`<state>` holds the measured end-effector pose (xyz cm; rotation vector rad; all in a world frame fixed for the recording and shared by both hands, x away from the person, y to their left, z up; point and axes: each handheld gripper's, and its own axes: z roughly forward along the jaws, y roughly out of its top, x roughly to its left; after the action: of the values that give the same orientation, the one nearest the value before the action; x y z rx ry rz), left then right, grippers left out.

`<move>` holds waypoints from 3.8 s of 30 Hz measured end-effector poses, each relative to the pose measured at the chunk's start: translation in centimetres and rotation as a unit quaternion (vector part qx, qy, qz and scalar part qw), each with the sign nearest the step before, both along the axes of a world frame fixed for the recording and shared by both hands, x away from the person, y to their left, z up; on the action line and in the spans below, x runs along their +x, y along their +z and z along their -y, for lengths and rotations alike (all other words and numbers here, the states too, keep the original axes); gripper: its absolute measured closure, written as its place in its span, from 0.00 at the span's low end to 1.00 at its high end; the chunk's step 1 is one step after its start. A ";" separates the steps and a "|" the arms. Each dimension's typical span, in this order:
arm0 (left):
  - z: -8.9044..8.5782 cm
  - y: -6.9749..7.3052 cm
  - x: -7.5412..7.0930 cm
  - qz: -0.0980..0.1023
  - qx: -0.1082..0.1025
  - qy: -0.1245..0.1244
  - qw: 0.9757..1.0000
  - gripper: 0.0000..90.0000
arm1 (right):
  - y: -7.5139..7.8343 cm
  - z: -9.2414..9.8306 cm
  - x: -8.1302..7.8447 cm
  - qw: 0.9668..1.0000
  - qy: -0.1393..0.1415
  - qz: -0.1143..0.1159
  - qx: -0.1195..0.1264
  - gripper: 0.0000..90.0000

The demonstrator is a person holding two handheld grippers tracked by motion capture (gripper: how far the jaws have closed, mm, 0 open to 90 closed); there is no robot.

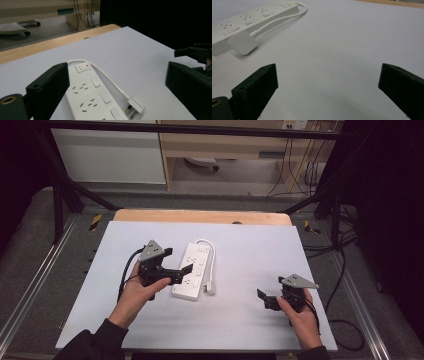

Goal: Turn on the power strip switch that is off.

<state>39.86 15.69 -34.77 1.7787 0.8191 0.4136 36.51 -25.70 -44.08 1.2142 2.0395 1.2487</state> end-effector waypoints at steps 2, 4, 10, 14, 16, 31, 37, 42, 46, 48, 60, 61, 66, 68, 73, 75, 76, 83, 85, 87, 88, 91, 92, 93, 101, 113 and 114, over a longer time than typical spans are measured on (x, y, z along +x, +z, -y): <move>0.1 0.0 0.1 0.000 0.001 0.000 1.000 0.07 | 0.0 0.0 0.0 1.000 0.000 0.000 0.000 0.03; 0.1 0.0 0.2 0.004 0.004 0.000 1.000 0.08 | 0.0 0.0 0.0 1.000 0.000 0.000 0.000 0.03; 0.5 -0.2 0.4 0.002 0.007 -0.001 1.000 0.13 | 0.0 0.0 0.0 1.000 0.001 0.000 0.001 0.03; 0.6 -0.3 0.5 0.000 0.007 -0.001 1.000 0.15 | 0.0 0.0 0.0 1.000 0.001 0.000 0.001 0.03; 0.7 -0.5 0.7 -0.002 0.009 -0.001 1.000 0.15 | 0.0 0.0 0.0 1.000 0.001 0.000 0.001 0.03; 1.4 -1.4 1.1 -0.011 0.021 -0.005 1.000 0.22 | 0.0 0.0 0.0 1.000 0.002 0.001 0.001 0.03; 1.8 -2.2 1.3 -0.020 0.025 -0.008 0.999 0.27 | 0.1 0.0 0.0 1.000 0.001 0.000 0.002 0.03; 1.9 -2.7 1.4 -0.025 0.030 -0.009 0.999 0.33 | 0.1 0.0 0.0 1.000 0.002 0.000 0.002 0.03; 2.2 -3.2 1.5 -0.031 0.036 -0.018 0.999 0.38 | 0.1 0.1 0.0 1.000 0.001 0.000 0.003 0.03; 2.4 -3.3 1.4 -0.032 0.041 -0.023 0.998 0.41 | 0.1 0.1 0.0 1.000 0.001 0.000 0.003 0.03; 3.0 -4.5 1.3 -0.045 0.047 -0.036 0.997 0.50 | 0.1 0.1 0.0 1.000 0.001 0.000 0.004 0.03; 3.0 -4.7 1.3 -0.051 0.046 -0.039 0.997 0.52 | 0.1 0.1 0.0 1.000 0.001 -0.001 0.005 0.03; 2.9 -5.1 1.3 -0.055 0.052 -0.041 0.996 0.60 | 0.1 0.1 0.0 1.000 0.002 -0.001 0.005 0.03; 3.0 -5.3 1.3 -0.057 0.054 -0.042 0.996 0.62 | 0.1 0.1 0.0 1.000 0.002 -0.001 0.004 0.03; 2.8 -5.6 1.4 -0.061 0.055 -0.042 0.996 0.68 | 0.1 0.1 0.0 1.000 0.002 -0.001 0.004 0.03; 2.8 -5.8 1.3 -0.063 0.054 -0.043 0.996 0.72 | 0.1 0.1 0.0 1.000 0.002 -0.002 0.004 0.03; 2.8 -5.8 1.3 -0.063 0.054 -0.043 0.996 0.72 | 0.1 0.1 0.0 1.000 0.003 -0.001 0.003 0.03; 2.9 -6.3 1.2 -0.067 0.055 -0.049 0.995 0.81 | 0.1 0.1 0.0 1.000 0.003 -0.002 0.003 0.03; 2.9 -6.5 1.1 -0.068 0.057 -0.052 0.995 0.82 | 0.0 0.1 0.0 1.000 0.004 -0.002 0.002 0.03; 2.9 -6.5 1.1 -0.069 0.060 -0.052 0.994 0.84 | 0.0 0.0 0.0 1.000 0.004 -0.002 0.003 0.03; 3.0 -6.6 1.1 -0.068 0.061 -0.053 0.994 0.85 | 0.0 0.0 0.0 1.000 0.004 -0.003 0.003 0.03; 3.1 -6.7 1.0 -0.072 0.062 -0.057 0.994 0.86 | 0.0 0.0 0.0 1.000 0.005 -0.004 0.003 0.03; 3.1 -6.7 1.0 -0.072 0.062 -0.057 0.994 0.86 | 0.0 0.0 0.0 1.000 0.005 -0.005 0.003 0.03; 3.2 -6.8 1.0 -0.073 0.064 -0.057 0.994 0.87 | 0.0 0.0 0.0 1.000 0.005 -0.005 0.003 0.03; 3.0 -7.4 0.9 -0.088 0.067 -0.061 0.992 0.96 | 0.0 0.0 0.1 1.000 0.006 -0.006 0.003 0.03; 2.9 -7.6 0.9 -0.085 0.068 -0.055 0.993 1.00 | 0.0 0.0 0.0 1.000 0.006 -0.006 0.003 0.03; 2.9 -7.7 0.9 -0.086 0.067 -0.053 0.993 1.00 | 0.0 0.0 0.1 1.000 0.005 -0.006 0.003 0.03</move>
<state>40.79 12.84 -42.44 1.9938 0.8269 0.2529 36.57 -25.68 -44.08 1.2178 2.0535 1.2572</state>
